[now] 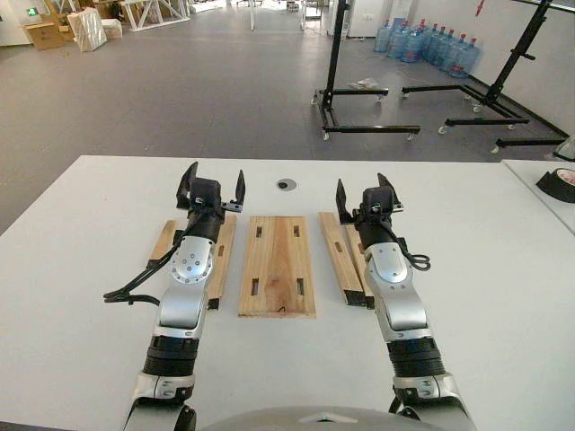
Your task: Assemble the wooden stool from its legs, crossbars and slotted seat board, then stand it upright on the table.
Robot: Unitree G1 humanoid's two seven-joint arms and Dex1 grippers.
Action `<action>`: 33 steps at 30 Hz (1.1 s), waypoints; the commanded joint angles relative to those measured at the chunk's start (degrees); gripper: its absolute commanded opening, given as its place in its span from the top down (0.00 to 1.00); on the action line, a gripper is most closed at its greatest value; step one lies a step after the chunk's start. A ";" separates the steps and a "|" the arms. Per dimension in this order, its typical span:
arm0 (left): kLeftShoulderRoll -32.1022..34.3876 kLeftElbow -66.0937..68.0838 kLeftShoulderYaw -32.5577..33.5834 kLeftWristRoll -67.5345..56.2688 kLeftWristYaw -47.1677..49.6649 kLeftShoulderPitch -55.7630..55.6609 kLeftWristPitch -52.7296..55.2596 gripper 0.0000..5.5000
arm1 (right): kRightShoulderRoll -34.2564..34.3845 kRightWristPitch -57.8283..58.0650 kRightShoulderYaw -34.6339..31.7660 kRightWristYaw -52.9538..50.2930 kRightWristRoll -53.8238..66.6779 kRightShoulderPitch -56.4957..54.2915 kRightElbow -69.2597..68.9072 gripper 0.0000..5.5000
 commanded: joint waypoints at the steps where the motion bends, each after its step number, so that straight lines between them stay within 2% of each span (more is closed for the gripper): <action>1: -0.13 0.61 -0.24 -0.38 -0.59 0.46 -1.31 0.16 | -0.79 -0.48 -0.28 0.84 0.33 -0.53 -0.09 0.24; 12: -1.86 1.37 0.07 -0.06 0.91 0.60 -2.44 0.16 | -2.63 -0.21 -0.78 2.61 0.52 0.16 -0.53 0.24; 19: -1.88 1.35 0.65 1.05 1.86 1.48 -0.90 0.16 | -0.43 3.74 -2.96 3.69 6.29 0.88 -3.52 0.24; 26: -1.83 1.81 1.52 2.19 3.81 0.50 -0.02 0.16 | 0.63 6.96 -2.86 2.03 6.34 0.94 -3.95 0.24; 33: -2.61 0.94 0.73 1.76 3.70 1.38 -2.07 0.16 | -3.60 6.90 -4.19 3.39 4.73 1.03 -3.90 0.24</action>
